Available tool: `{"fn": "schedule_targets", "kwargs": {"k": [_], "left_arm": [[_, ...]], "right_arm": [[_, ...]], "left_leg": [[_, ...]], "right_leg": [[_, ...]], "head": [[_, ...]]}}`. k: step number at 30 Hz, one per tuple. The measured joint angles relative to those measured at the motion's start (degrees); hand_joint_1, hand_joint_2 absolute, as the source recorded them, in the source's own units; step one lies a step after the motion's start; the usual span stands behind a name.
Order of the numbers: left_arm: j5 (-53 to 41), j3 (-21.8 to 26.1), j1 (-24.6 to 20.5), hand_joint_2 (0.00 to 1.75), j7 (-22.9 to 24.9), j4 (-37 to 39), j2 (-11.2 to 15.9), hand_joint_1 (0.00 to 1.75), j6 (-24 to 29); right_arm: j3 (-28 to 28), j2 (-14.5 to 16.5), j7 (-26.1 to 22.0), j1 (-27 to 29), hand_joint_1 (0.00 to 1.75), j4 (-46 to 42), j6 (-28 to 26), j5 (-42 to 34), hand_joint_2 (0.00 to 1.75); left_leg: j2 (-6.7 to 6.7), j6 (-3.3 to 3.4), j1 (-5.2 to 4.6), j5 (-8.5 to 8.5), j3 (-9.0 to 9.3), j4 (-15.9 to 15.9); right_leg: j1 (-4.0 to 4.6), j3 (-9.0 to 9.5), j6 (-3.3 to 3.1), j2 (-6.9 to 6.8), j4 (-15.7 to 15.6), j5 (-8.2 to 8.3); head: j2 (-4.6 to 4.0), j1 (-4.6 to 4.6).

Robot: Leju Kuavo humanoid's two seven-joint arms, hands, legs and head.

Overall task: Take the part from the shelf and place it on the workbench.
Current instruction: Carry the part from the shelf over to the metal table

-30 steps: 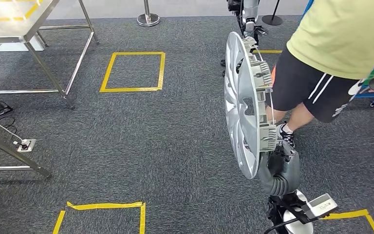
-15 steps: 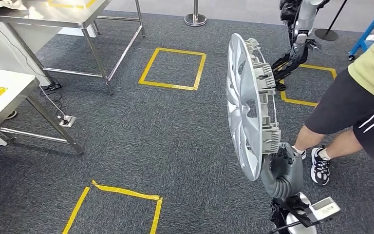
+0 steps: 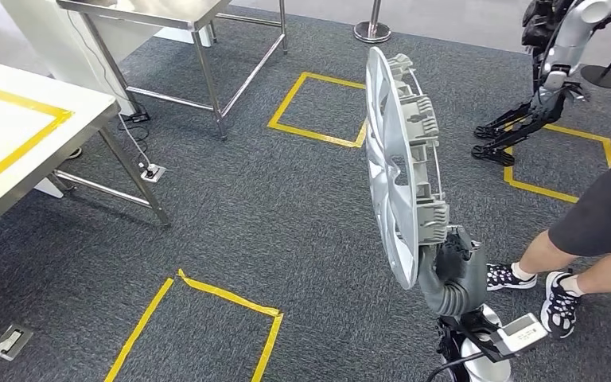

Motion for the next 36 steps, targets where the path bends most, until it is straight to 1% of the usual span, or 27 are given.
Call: {"fn": "schedule_targets", "kwargs": {"k": [1, 2, 3, 4, 6, 7, 8, 9, 10, 12, 14, 16, 17, 18, 19, 21, 23, 24, 25, 26, 28, 30, 31, 32, 33, 34, 36], "left_arm": [[0.1, 0.0, 0.0, 0.00, 0.0, 0.0, 0.0, 0.00, 0.0], [0.1, 0.0, 0.1, 0.00, -0.1, 0.0, 0.0, 0.00, 0.0], [0.2, 0.0, 0.1, 0.00, -0.1, 0.0, 0.0, 0.00, 0.1], [0.2, 0.0, 0.1, 0.00, -0.2, 0.1, 0.0, 0.00, 0.1], [0.3, 0.0, 0.1, 0.00, -0.2, 0.1, -0.1, 0.00, 0.2], [0.3, 0.0, 0.1, 0.00, -0.2, 0.0, -0.1, 0.00, 0.2], [0.3, 0.0, 0.2, 0.00, -0.2, 0.0, -0.1, 0.00, 0.2], [0.3, 0.0, 0.3, 0.00, -0.2, 0.1, -0.1, 0.00, 0.2], [0.4, 0.0, 0.4, 0.00, -0.2, 0.1, -0.1, 0.00, 0.2], [0.6, 0.0, 0.5, 0.00, -0.3, 0.1, -0.2, 0.00, 0.2], [0.7, 0.0, 0.5, 0.00, -0.3, 0.1, -0.2, 0.00, 0.2], [0.8, 0.0, 0.8, 0.00, -0.3, 0.1, -0.1, 0.00, 0.3], [0.9, 0.0, 1.0, 0.00, -0.3, 0.1, -0.1, 0.00, 0.3], [0.9, 0.0, 1.1, 0.00, -0.3, 0.1, -0.1, 0.00, 0.3], [0.9, 0.0, 1.2, 0.00, -0.3, 0.1, -0.1, 0.00, 0.2], [0.9, 0.0, 1.1, 0.00, -0.3, 0.0, -0.1, 0.00, 0.2], [0.9, 0.0, 1.0, 0.00, -0.3, 0.0, -0.1, 0.00, 0.2], [0.9, 0.0, 1.1, 0.00, -0.3, 0.0, -0.1, 0.00, 0.2], [0.9, 0.0, 1.1, 0.00, -0.3, 0.0, -0.1, 0.00, 0.2], [1.0, 0.0, 1.1, 0.00, -0.3, 0.0, -0.1, 0.00, 0.2], [1.1, 0.0, 0.8, 0.00, -0.2, 0.0, -0.1, 0.00, 0.2], [1.1, 0.0, 0.6, 0.00, -0.1, 0.1, -0.1, 0.00, 0.2], [1.1, 0.0, 0.6, 0.00, -0.1, 0.1, -0.1, 0.00, 0.2], [1.1, 0.0, 0.7, 0.00, 0.0, 0.1, -0.1, 0.00, 0.1], [1.2, 0.0, 0.7, 0.00, 0.0, 0.1, -0.1, 0.00, 0.1], [1.3, 0.0, 0.7, 0.00, 0.0, 0.1, -0.1, 0.00, 0.1], [1.5, 0.0, 0.5, 0.00, 0.0, 0.1, -0.3, 0.00, 0.0]], "right_arm": [[0.0, 0.1, 0.0, -0.3, 1.75, 0.1, 0.4, 0.0, 1.75], [0.0, 0.3, 0.0, -0.7, 1.75, 0.3, 0.7, -0.1, 1.75], [0.1, 0.3, 0.0, -1.0, 1.75, 0.4, 0.9, -0.1, 1.75], [0.1, 0.4, 0.0, -1.3, 1.75, 0.5, 1.0, -0.2, 1.75], [0.1, 0.4, 0.0, -1.5, 1.75, 0.9, 1.1, -0.2, 1.75], [0.1, 0.4, 0.0, -1.5, 1.75, 1.2, 1.1, -0.3, 1.75], [0.1, 0.4, 0.0, -1.5, 1.75, 1.4, 1.1, -0.3, 1.75], [0.1, 0.4, 0.0, -1.5, 1.75, 1.7, 1.1, -0.4, 1.75], [0.1, 0.4, 0.0, -1.5, 1.75, 1.8, 1.1, -0.5, 1.75], [0.1, 0.4, 0.0, -1.5, 1.75, 1.9, 1.1, -0.5, 1.75], [0.1, 0.4, 0.0, -1.6, 1.75, 2.0, 1.1, -0.6, 1.75], [0.1, 0.4, 0.0, -1.7, 1.75, 2.1, 1.1, -0.6, 1.75], [0.1, 0.4, 0.0, -1.8, 1.75, 2.1, 1.0, -0.7, 1.75], [0.0, 0.4, 0.0, -1.8, 1.75, 2.1, 1.0, -0.7, 1.75], [0.0, 0.4, 0.0, -1.8, 1.75, 2.1, 0.9, -0.8, 1.75], [-0.1, 0.4, 0.0, -1.6, 1.75, 2.1, 0.7, -0.9, 1.75], [-0.2, 0.4, 0.0, -1.5, 1.75, 2.1, 0.4, -0.9, 1.75], [-0.2, 0.4, 0.0, -1.5, 1.75, 2.1, 0.3, -0.9, 1.75], [-0.2, 0.4, 0.0, -1.5, 1.75, 2.1, 0.2, -0.8, 1.75], [-0.2, 0.4, 0.0, -1.5, 1.75, 2.1, 0.2, -0.8, 1.75], [-0.2, 0.4, 0.0, -1.5, 1.75, 2.1, 0.2, -0.7, 1.75], [-0.2, 0.4, 0.0, -1.5, 1.75, 2.1, 0.3, -0.5, 1.75], [-0.2, 0.5, 0.0, -1.6, 1.75, 2.1, 0.3, -0.4, 1.75], [-0.2, 0.5, 0.0, -1.7, 1.75, 2.1, 0.3, -0.4, 1.75], [-0.2, 0.5, 0.0, -1.8, 1.75, 2.1, 0.3, -0.3, 1.75], [-0.3, 0.5, 0.0, -1.9, 1.75, 2.1, 0.3, -0.4, 1.75], [-0.3, 0.5, 0.0, -1.9, 1.75, 2.1, 0.3, -0.5, 1.75]], "left_leg": [[-0.75, 0.29, -0.02, 0.18, -0.01, -0.2], [-1.39, 0.58, 0.06, 0.39, 0.04, -0.4], [-2.03, 0.89, 0.22, 0.62, 0.14, -0.7], [-2.69, 1.17, 0.43, 0.87, 0.27, -0.9], [-4.08, 1.46, 0.62, 1.09, 0.06, -0.9], [-4.92, 1.51, 0.63, 1.12, -0.05, -0.8], [-5.80, 1.52, 0.65, 1.13, -0.13, -0.7], [-6.74, 1.49, 0.67, 1.11, -0.20, -0.5], [-7.66, 1.40, 0.73, 1.06, -0.25, -0.3], [-9.39, 0.94, 0.82, 0.91, -0.48, 0.2], [-10.79, 0.09, 0.86, 1.00, -0.98, 0.4], [-11.93, -0.81, 0.99, 1.39, -1.46, 0.1], [-11.75, -1.12, 1.05, 1.42, -1.60, 0.2], [-10.56, -1.36, 0.98, 0.95, -2.01, 0.8], [-8.79, -1.54, 0.89, -0.18, -2.87, 2.5], [-5.07, -1.77, 0.80, -3.80, -5.87, 9.1], [-4.04, -1.93, 0.89, -6.06, -8.46, 15.1], [-3.88, -1.91, 0.90, -5.70, -8.42, 15.4], [-3.60, -1.84, 0.90, -4.36, -7.20, 13.4], [-2.86, -1.65, 0.84, -2.48, -5.04, 9.7], [-0.54, -0.92, 0.35, -0.15, -1.21, 2.6], [0.11, -0.13, -0.14, 0.12, -0.31, 0.3], [-0.65, 0.20, -0.19, 0.33, -0.40, 0.1], [-1.36, 0.53, -0.06, 0.52, -0.36, -0.1], [-2.02, 0.86, 0.10, 0.75, -0.24, -0.4], [-2.65, 1.21, 0.32, 1.00, -0.07, -0.7], [-3.92, 1.64, 0.60, 1.31, -0.04, -0.9]], "right_leg": [[-0.05, 0.08, 0.36, -0.47, 0.0, -0.04], [-0.17, 0.15, 0.73, -0.14, 0.1, -0.26], [-0.26, -0.14, 1.09, 1.15, 1.0, -0.97], [-0.36, -0.95, 1.40, 2.92, 3.0, -2.23], [-0.49, -4.10, 1.76, 6.31, 9.7, -5.62], [-0.52, -5.80, 1.85, 6.89, 13.0, -6.81], [-0.55, -6.84, 1.89, 7.13, 14.9, -7.00], [-0.61, -6.94, 1.88, 7.25, 14.7, -6.10], [-0.72, -5.90, 1.88, 7.53, 12.3, -4.23], [-1.03, -2.47, 1.86, 9.61, 4.9, -0.84], [-1.10, -0.76, 1.49, 11.23, 1.0, 0.11], [-0.94, -0.77, 0.72, 10.58, 0.7, 0.20], [-0.93, -0.73, 0.31, 9.94, 0.5, 0.36], [-0.97, -0.66, -0.16, 9.25, 0.3, 0.50], [-1.00, -0.61, -0.56, 8.45, 0.1, 0.60], [-0.73, -0.60, -1.12, 6.79, 0.0, 0.52], [-0.47, -0.59, -1.31, 5.10, 0.0, 0.40], [-0.41, -0.54, -1.34, 4.31, 0.0, 0.34], [-0.36, -0.45, -1.32, 3.56, 0.0, 0.27], [-0.31, -0.29, -1.24, 2.85, 0.1, 0.17], [-0.08, -0.03, -0.88, 1.62, 0.1, -0.08], [0.06, 0.10, -0.32, 0.58, 0.1, -0.20], [0.08, 0.21, 0.01, 0.00, 0.1, -0.21], [0.00, 0.37, 0.38, -0.10, 0.1, -0.33], [-0.13, 0.38, 0.76, 0.85, 0.4, -0.69], [-0.23, -0.03, 1.09, 2.50, 1.6, -1.54], [-0.49, -2.73, 1.52, 6.25, 7.2, -4.58]], "head": [[0.00, 0.00], [0.00, 0.04], [0.00, 0.10], [0.00, 0.20], [0.00, 0.49], [0.00, 0.60], [0.00, 0.68], [0.00, 0.71], [0.00, 0.73], [0.00, 0.78], [0.00, 0.78], [0.00, 0.75], [0.00, 0.72], [0.00, 0.55], [0.00, 0.32], [0.00, -0.15], [0.00, -0.23], [0.00, -0.26], [0.00, -0.27], [0.00, -0.29], [0.00, -0.29], [0.00, -0.26], [0.00, -0.25], [0.00, -0.24], [0.00, -0.21], [0.00, -0.14], [0.00, 0.16]]}}
